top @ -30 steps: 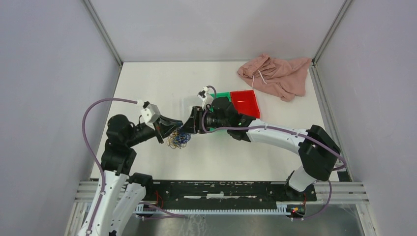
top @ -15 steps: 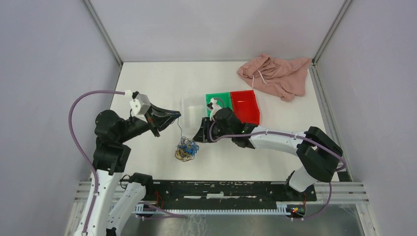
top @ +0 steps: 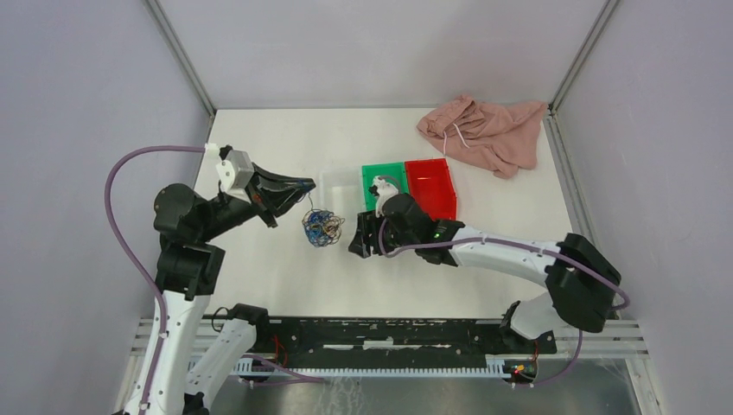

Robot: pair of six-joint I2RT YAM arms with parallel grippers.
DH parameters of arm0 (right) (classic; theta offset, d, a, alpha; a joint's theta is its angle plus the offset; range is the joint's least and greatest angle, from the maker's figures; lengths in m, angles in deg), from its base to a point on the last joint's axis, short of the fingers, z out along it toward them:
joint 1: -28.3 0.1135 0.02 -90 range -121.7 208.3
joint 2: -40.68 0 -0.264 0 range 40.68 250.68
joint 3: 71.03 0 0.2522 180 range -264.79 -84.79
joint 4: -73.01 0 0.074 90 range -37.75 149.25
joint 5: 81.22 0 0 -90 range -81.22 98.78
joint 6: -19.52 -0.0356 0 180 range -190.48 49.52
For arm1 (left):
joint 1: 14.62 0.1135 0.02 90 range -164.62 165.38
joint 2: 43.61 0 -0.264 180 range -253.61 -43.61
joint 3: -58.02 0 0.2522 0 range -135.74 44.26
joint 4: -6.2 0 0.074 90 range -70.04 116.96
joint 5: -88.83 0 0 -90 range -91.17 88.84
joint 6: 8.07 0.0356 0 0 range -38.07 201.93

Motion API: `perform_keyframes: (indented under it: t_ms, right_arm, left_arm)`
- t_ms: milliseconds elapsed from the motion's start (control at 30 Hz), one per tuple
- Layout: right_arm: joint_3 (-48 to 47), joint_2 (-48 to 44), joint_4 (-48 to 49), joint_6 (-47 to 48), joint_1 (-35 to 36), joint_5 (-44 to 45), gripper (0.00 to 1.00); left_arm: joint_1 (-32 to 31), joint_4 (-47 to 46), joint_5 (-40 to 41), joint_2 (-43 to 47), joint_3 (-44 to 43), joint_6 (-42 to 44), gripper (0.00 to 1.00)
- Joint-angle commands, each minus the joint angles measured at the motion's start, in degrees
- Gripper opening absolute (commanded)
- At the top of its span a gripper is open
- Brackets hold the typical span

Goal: Untangle the cables

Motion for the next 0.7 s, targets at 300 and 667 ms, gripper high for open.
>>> perform_keyframes:
  t_ms: [300,667]
  right_arm:
    - [1.91,-19.15,22.62,23.76,1.66,-10.86,0.84]
    - [-8.46,-6.33,36.60,22.43,4.96,-21.49,0.78]
  left_arm:
    - [-0.06,-0.34,-1.85,1.29,1.68,-1.10,0.03]
    - [-0.06,-0.38,-2.52,0.87,1.12,-2.65,0.03]
